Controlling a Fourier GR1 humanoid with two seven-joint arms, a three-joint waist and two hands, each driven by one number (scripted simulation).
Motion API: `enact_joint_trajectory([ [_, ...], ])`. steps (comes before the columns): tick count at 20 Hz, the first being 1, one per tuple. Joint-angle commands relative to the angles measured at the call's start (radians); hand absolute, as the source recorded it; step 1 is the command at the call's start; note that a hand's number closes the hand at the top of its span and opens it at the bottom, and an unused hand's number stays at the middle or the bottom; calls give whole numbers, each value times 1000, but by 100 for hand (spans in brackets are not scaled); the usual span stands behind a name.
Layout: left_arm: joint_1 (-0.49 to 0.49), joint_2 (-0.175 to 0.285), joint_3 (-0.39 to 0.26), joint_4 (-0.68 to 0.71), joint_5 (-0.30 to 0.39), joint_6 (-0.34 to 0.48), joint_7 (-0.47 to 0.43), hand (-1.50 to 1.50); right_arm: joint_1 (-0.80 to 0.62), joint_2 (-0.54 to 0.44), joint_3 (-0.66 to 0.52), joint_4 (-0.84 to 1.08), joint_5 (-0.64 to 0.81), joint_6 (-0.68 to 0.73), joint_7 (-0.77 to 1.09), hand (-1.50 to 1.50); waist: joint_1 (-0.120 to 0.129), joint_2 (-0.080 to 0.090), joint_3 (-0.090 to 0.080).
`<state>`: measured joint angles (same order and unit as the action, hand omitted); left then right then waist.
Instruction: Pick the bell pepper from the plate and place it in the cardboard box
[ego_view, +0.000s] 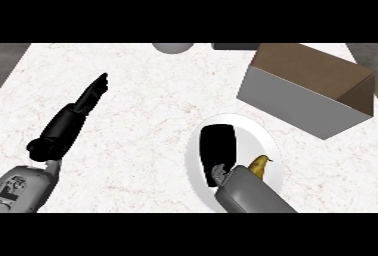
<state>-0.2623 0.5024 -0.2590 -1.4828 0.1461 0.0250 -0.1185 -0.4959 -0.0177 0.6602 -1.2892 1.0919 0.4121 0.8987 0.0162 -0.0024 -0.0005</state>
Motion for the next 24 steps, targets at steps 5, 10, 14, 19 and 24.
enact_joint_trajectory([
  [5, -23, -4, 1, -8, -7, -7, 11, 0, -78, 12, 110, -99, -188, -123, -554, 150, 25, 12, 3],
  [10, 27, -26, 4, 4, -33, 9, -16, 0, -120, -13, 78, -124, -150, -259, -706, 150, -3, 5, 1],
  [14, -34, -15, 36, 20, -31, -18, 36, 0, -107, -111, 70, -347, -105, -190, -694, 150, -29, -2, 1],
  [19, 53, -2, 63, -30, -31, -28, -18, 0, -110, -72, -91, -488, -127, -183, -587, 150, -20, -2, 0],
  [24, 0, -19, 64, 19, -37, -40, -1, 0, -149, -2, -300, -498, -170, -191, -429, 150, -26, 1, 0],
])
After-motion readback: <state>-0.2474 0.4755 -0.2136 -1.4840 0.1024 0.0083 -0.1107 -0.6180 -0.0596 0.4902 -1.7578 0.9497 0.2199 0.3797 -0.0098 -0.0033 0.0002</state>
